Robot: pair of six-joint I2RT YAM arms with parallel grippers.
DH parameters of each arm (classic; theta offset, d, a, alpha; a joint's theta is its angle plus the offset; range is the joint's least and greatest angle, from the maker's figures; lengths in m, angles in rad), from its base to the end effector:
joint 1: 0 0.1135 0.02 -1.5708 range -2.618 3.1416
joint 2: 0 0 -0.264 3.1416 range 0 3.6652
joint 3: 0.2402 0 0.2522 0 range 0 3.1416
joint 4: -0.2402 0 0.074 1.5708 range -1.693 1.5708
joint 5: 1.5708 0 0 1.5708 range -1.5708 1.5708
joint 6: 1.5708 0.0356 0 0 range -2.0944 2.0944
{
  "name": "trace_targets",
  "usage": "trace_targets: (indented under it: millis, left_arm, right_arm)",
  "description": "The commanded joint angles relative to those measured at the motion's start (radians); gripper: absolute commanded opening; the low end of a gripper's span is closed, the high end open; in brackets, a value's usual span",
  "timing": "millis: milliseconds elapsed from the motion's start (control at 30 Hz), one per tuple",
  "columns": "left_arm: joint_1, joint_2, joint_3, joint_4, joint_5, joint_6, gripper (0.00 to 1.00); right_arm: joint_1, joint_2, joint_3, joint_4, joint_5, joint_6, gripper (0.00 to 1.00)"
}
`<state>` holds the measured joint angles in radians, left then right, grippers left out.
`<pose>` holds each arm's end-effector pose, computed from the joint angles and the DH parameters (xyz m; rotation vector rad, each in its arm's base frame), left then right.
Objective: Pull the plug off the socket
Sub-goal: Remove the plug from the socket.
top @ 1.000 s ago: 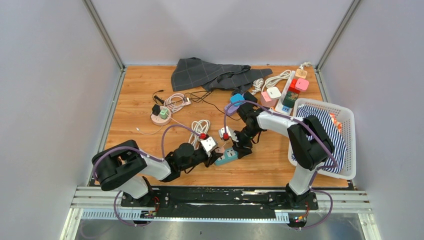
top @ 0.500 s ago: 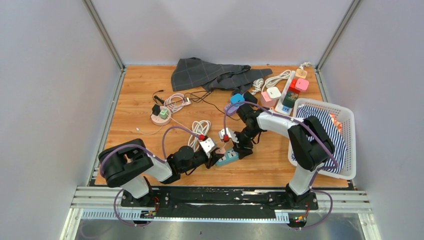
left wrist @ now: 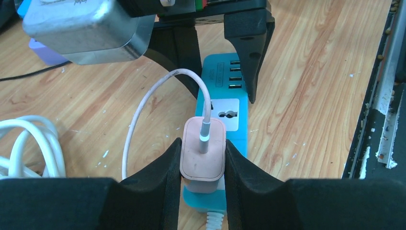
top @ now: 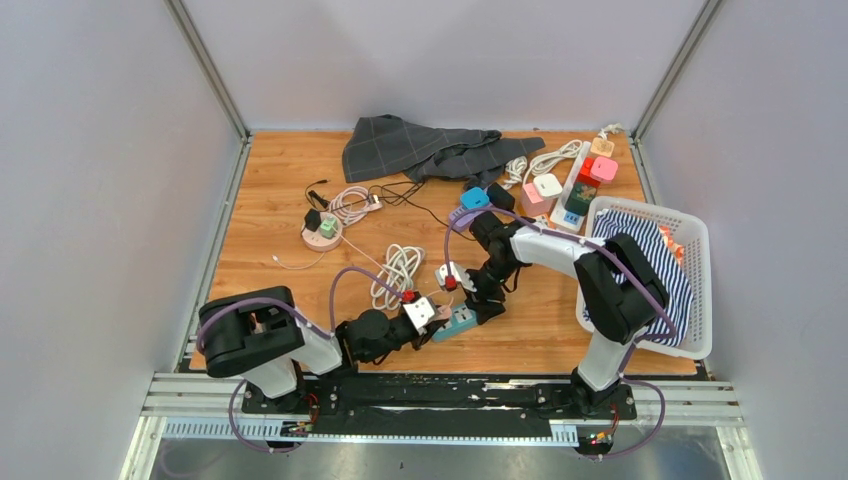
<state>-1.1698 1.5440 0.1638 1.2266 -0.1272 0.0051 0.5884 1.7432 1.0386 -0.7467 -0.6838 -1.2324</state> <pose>0.0925 -0.2066 0.1315 0.9054 1.5349 -0.7441 0.2395 0.1868 0.1598 -2.1579 1.6037 0.8565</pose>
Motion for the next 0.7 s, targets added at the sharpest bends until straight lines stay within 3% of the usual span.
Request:
trace_targets:
  millis: [0,200,433,567,667]
  left_arm:
    - [-0.042,0.085,0.012,-0.103,0.044,0.013,0.0]
    - [-0.042,0.132,0.057,-0.067,0.097,-0.254,0.0]
    - [-0.042,0.04,0.061,-0.156,0.035,-0.383,0.0]
    - [-0.062,0.012,0.053,-0.198,-0.02,-0.367,0.0]
    - [-0.153,0.005,0.056,-0.199,-0.145,-0.176,0.0]
  right_arm:
    - [-0.005,0.035,-0.04,0.035,0.155,0.036,0.0]
    - [-0.005,-0.017,-0.041,0.029,0.155,0.038,0.0]
    - [-0.004,-0.039,-0.031,0.03,0.131,0.044,0.0]
    - [0.0,-0.027,-0.03,0.033,0.151,0.037,0.0]
    - [0.001,-0.037,-0.038,0.042,0.162,0.036,0.0]
